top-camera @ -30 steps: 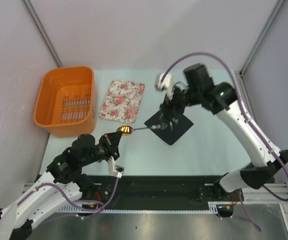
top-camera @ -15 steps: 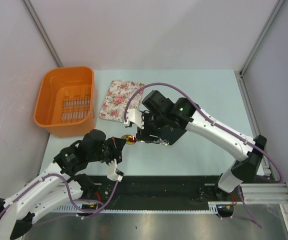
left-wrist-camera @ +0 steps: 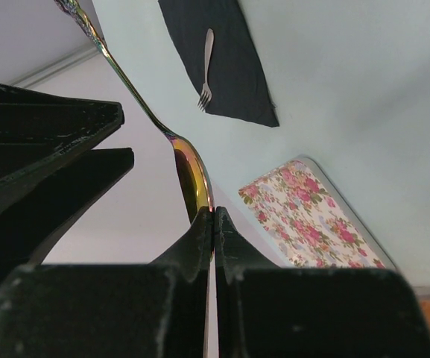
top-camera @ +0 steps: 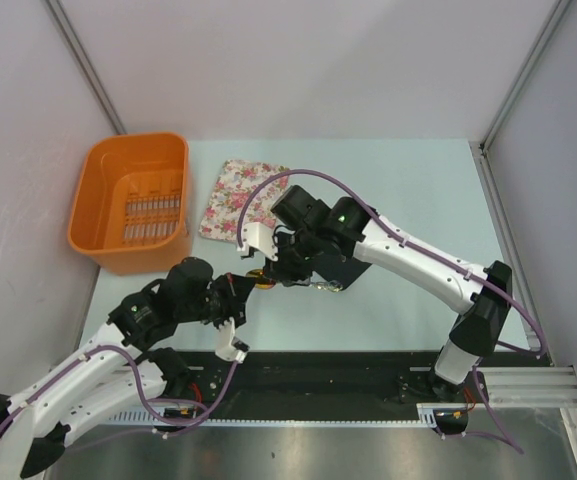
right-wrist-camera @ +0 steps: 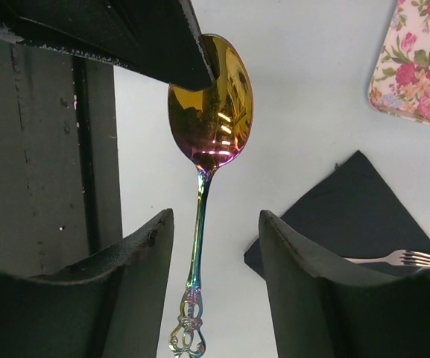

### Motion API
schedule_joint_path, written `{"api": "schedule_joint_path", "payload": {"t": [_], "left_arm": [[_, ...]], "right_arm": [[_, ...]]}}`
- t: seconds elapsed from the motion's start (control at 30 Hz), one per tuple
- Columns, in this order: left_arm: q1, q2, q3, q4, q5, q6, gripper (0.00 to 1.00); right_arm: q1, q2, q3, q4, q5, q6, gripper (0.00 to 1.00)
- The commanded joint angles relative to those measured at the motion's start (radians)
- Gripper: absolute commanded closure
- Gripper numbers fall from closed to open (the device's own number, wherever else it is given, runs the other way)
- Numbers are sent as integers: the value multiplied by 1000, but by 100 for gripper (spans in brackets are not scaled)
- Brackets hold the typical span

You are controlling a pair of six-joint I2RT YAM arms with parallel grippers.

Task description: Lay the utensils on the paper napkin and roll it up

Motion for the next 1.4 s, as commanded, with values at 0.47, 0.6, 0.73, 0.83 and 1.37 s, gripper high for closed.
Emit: {"api": "schedule_joint_path", "payload": {"t": [0.47, 0.6, 0.73, 0.83, 1.37], "left_arm": [[-7, 21, 47, 43, 72, 112, 100], [-5, 23, 47, 51, 75, 106, 100], [-5, 26, 45, 53, 67, 103, 100], [-7, 23, 40, 66, 73, 75, 83], [223, 268, 299, 448, -96, -1542, 0]], "right_arm": [[4, 3, -70, 35, 3, -32, 63], [3, 10, -69, 34, 5, -31, 67], [3, 10, -72, 38, 13, -29, 92], [-9, 4, -70, 49, 17, -17, 100], [-503, 107, -149, 454, 210, 659, 100]]}}
